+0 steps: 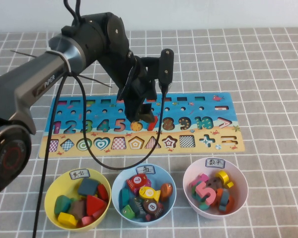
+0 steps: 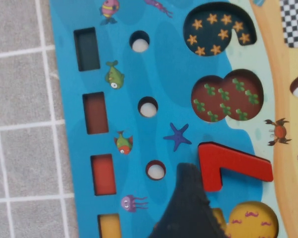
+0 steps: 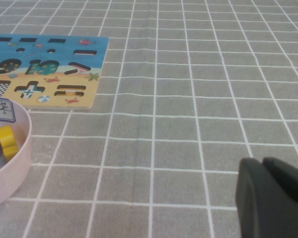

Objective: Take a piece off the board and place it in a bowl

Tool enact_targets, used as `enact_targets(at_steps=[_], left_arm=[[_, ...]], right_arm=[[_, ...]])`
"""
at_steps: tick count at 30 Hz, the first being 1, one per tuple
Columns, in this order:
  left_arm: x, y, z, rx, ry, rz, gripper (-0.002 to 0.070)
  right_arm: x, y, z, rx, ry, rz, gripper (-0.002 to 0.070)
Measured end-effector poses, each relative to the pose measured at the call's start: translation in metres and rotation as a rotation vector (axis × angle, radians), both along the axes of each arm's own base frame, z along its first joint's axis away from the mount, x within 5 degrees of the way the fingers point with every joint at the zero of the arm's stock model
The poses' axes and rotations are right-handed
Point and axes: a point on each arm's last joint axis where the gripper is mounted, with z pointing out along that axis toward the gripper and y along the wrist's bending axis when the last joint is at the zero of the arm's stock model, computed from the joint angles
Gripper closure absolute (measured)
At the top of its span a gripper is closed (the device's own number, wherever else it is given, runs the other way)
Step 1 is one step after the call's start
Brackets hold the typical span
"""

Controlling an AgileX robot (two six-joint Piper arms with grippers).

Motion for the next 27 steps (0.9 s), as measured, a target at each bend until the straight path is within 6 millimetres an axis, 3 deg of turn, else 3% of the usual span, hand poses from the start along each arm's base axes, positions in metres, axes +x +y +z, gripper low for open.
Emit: enact_targets(at_steps=[27], left_arm=[[0.011, -0.006, -0.033, 0.0, 0.004, 0.012, 0.0212]], right_arm=[[0.0, 0.0, 0.0, 0.0, 0.0, 0.0, 0.0694]])
